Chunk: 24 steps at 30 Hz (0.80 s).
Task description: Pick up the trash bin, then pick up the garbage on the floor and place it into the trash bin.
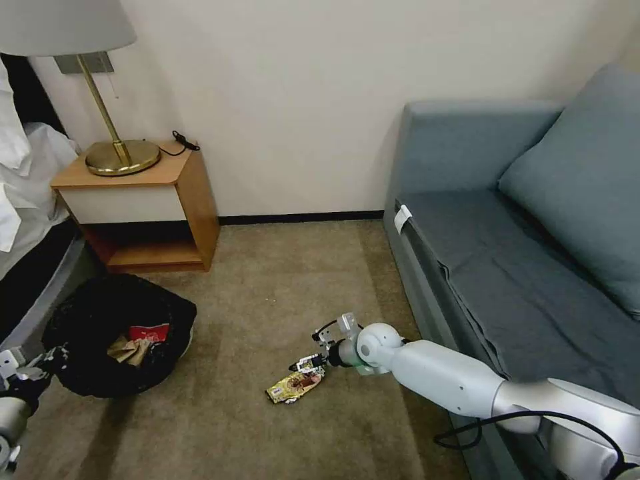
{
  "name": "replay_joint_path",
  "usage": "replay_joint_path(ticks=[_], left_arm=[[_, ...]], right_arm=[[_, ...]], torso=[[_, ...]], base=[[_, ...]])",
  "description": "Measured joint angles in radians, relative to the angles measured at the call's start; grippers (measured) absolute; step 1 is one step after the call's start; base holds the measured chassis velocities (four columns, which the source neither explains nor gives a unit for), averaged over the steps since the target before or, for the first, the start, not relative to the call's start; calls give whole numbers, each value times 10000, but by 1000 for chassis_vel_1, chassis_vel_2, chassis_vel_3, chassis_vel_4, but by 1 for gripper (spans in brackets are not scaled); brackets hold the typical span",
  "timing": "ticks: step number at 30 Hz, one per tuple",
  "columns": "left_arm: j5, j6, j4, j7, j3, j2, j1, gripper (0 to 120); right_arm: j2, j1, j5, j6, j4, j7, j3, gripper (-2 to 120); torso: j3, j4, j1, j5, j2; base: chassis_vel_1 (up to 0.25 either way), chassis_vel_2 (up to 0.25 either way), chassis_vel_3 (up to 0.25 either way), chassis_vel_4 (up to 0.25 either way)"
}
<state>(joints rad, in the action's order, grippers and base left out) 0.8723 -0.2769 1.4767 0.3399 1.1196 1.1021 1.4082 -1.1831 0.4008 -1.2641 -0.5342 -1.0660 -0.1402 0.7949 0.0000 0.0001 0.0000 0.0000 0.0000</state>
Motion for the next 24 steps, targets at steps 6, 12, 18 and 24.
replay_joint_path(ticks=[6, 12, 18, 24], left_arm=[[-28, 50, -40, 87, 69, 9, 97, 2], [-103, 97, -50, 180, 134, 47, 218, 2], [-136, 116, -9, 223, 144, 87, 280, 2], [-177, 168, -22, 268, 178, 110, 353, 2]], right_arm=[[-581, 523, 996, 440, 1135, -626, -704, 100], [-1143, 643, 1850, 764, 2309, -1013, -1272, 100], [-1167, 652, 2166, 899, 2769, -1217, -1270, 100], [-1044, 747, 2310, 979, 2748, -1256, -1559, 100]], torso=[[0, -2, 0, 1, 0], [0, 0, 0, 1, -1], [0, -2, 0, 1, 0], [0, -1, 0, 1, 0]], base=[[0, 0, 0, 0], [0, 0, 0, 0], [0, 0, 0, 0], [0, 0, 0, 0]])
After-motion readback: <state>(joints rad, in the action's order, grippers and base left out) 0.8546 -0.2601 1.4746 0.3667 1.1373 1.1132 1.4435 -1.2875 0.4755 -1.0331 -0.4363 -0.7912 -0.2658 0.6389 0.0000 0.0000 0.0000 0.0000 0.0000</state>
